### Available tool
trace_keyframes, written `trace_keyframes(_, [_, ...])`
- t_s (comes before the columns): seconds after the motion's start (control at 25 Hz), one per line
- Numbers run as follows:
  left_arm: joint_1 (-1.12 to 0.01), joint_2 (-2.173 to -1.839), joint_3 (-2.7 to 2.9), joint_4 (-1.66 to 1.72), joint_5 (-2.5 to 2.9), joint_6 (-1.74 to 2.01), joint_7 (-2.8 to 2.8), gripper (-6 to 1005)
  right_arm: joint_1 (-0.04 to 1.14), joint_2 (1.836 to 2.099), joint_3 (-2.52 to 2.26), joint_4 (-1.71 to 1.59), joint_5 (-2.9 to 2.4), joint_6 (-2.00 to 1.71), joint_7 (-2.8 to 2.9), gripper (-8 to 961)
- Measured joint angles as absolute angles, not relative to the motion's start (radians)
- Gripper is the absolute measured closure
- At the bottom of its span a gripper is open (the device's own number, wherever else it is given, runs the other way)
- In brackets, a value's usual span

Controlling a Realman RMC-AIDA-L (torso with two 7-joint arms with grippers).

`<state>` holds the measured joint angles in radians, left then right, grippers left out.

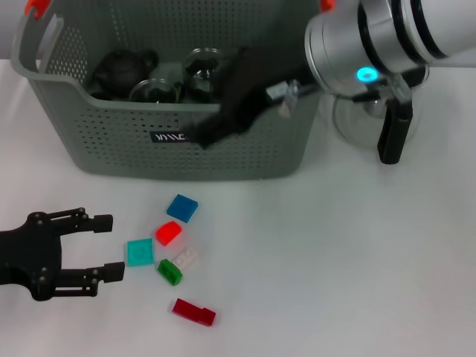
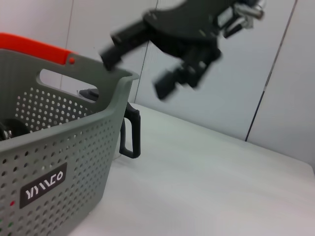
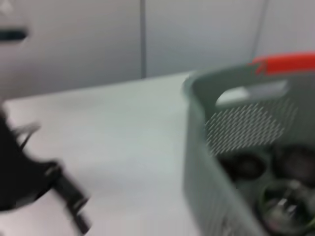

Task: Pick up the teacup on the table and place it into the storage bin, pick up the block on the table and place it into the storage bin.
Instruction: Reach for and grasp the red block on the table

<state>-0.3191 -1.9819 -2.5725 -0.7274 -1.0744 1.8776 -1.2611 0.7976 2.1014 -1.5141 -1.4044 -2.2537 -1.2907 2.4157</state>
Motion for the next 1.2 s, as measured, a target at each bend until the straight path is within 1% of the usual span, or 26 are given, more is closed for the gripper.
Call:
trace_keyframes(0.2, [-0.319, -1.982, -2.572, -0.727, -1.074, 1.878, -1.262, 170, 0.812, 2.1, -1.521, -1.394, -2.26, -1.432, 2.416, 19])
trace_keyframes(0.4, [-0.322, -1.981, -2.572, -0.727, -1.074, 1.877, -1.264, 170, 0.824, 2.1, -1.604, -1.371, -2.261, -1.476, 2.412, 31])
trace_keyframes(0.92, [-0.318, -1.98, -2.572, -0.726, -1.072, 1.87, -1.264, 170, 0.955, 2.112, -1.887, -1.131, -2.24, -1.374, 2.489, 60])
trace_keyframes(1.2, [-0.318, -1.98, -2.572, -0.721, -1.072, 1.867, -1.263, 170, 0.99, 2.114, -1.952, -1.061, -2.163, -1.326, 2.491, 76])
